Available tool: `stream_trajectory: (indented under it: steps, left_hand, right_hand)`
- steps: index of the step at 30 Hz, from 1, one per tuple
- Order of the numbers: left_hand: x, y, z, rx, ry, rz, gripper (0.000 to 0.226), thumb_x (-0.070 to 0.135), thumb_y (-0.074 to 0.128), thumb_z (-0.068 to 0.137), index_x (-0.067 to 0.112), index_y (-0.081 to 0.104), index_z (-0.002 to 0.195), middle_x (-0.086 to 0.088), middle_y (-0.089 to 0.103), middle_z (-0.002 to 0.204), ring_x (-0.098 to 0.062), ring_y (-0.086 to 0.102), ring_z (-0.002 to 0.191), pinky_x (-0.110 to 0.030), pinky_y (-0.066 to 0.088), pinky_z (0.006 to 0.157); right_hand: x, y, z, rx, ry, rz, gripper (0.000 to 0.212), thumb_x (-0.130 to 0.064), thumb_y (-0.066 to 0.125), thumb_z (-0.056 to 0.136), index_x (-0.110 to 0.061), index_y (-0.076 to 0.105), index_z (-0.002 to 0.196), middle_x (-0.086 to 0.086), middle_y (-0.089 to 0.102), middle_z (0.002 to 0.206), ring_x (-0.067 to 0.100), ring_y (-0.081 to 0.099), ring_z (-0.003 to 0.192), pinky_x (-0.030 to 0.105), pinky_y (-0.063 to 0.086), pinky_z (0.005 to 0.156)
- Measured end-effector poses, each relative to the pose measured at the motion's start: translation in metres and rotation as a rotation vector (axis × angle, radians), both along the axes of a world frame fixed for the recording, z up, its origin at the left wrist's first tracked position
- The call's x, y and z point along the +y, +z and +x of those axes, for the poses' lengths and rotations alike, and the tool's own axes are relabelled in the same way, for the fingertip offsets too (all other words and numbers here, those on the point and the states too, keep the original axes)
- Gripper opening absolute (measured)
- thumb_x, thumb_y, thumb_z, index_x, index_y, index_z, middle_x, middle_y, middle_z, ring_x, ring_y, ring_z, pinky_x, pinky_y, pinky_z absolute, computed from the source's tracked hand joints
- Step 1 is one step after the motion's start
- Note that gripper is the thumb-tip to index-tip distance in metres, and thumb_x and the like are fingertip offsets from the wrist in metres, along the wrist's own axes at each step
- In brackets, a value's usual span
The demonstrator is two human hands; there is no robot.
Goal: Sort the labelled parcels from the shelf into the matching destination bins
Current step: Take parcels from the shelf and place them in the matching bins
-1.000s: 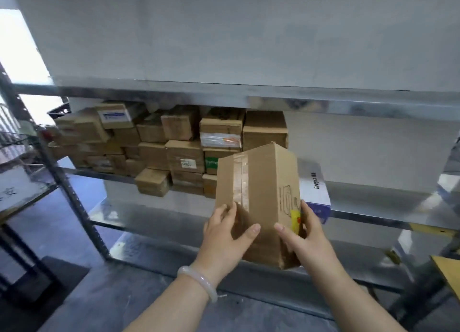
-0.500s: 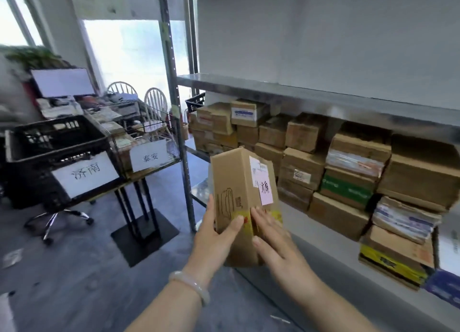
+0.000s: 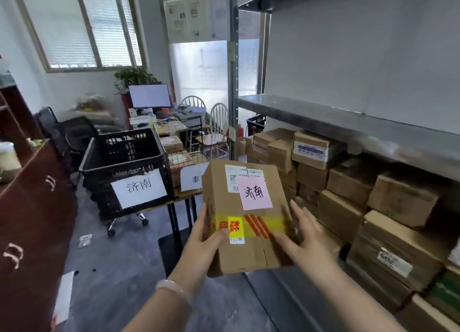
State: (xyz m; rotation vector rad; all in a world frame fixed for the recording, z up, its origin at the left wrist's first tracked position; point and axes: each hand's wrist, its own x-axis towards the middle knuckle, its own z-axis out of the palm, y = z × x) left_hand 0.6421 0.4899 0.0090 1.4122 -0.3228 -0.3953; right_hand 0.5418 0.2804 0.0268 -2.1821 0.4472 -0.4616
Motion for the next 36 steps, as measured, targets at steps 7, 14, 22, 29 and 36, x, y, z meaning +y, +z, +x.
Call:
stream_trajectory:
  steps: [7, 14, 22, 29, 36]
  left_hand:
    - [0.002, 0.008, 0.059, -0.035, 0.221, 0.034, 0.055, 0.058, 0.063, 0.075, 0.073, 0.044, 0.124, 0.008, 0.068, 0.124, -0.019, 0.070, 0.105, -0.046, 0.058, 0.087]
    - [0.032, 0.015, 0.154, -0.240, 0.359, 0.201, 0.050, 0.031, 0.048, 0.103, 0.061, 0.027, 0.137, 0.041, 0.060, 0.105, 0.018, 0.059, 0.092, -0.005, 0.048, 0.070]
    - [0.101, 0.017, 0.295, -0.390, 0.383, 0.448, 0.070, 0.045, 0.064, 0.091, 0.064, 0.020, 0.143, 0.003, 0.038, 0.144, -0.016, 0.045, 0.129, -0.046, 0.043, 0.109]
    - [0.170, 0.027, 0.411, -0.386, 0.419, 0.433, 0.088, 0.052, 0.079, 0.073, 0.085, 0.014, 0.122, 0.013, 0.032, 0.146, -0.016, 0.044, 0.129, -0.041, 0.048, 0.104]
    - [0.210, 0.029, 0.508, -0.385, 0.524, 0.460, 0.095, 0.048, 0.080, 0.076, 0.058, 0.019, 0.148, 0.016, 0.034, 0.131, 0.008, 0.045, 0.105, -0.006, 0.037, 0.078]
  right_hand:
    - [-0.014, -0.001, 0.102, -0.004, 0.227, 0.206, 0.085, -0.045, 0.067, 0.087, -0.057, 0.009, 0.147, -0.033, 0.041, 0.127, 0.002, 0.046, 0.118, 0.023, 0.037, 0.097]
    - [0.021, 0.002, 0.213, -0.023, 0.281, 0.092, 0.066, -0.041, 0.056, 0.096, -0.058, 0.016, 0.145, -0.018, 0.044, 0.125, 0.001, 0.043, 0.108, 0.016, 0.037, 0.078]
    - [0.095, 0.005, 0.363, -0.039, 0.422, 0.053, 0.077, -0.058, 0.063, 0.084, -0.067, 0.012, 0.141, -0.009, 0.048, 0.137, 0.010, 0.052, 0.120, 0.041, 0.047, 0.101]
    - [0.163, 0.013, 0.478, -0.115, 0.496, 0.155, 0.085, -0.068, 0.065, 0.065, -0.074, 0.014, 0.133, -0.017, 0.042, 0.142, 0.002, 0.053, 0.119, 0.036, 0.052, 0.097]
    - [0.201, 0.014, 0.588, -0.148, 0.506, 0.069, 0.090, -0.042, 0.078, 0.076, -0.050, 0.023, 0.147, -0.021, 0.032, 0.140, -0.002, 0.034, 0.126, 0.014, 0.036, 0.101]
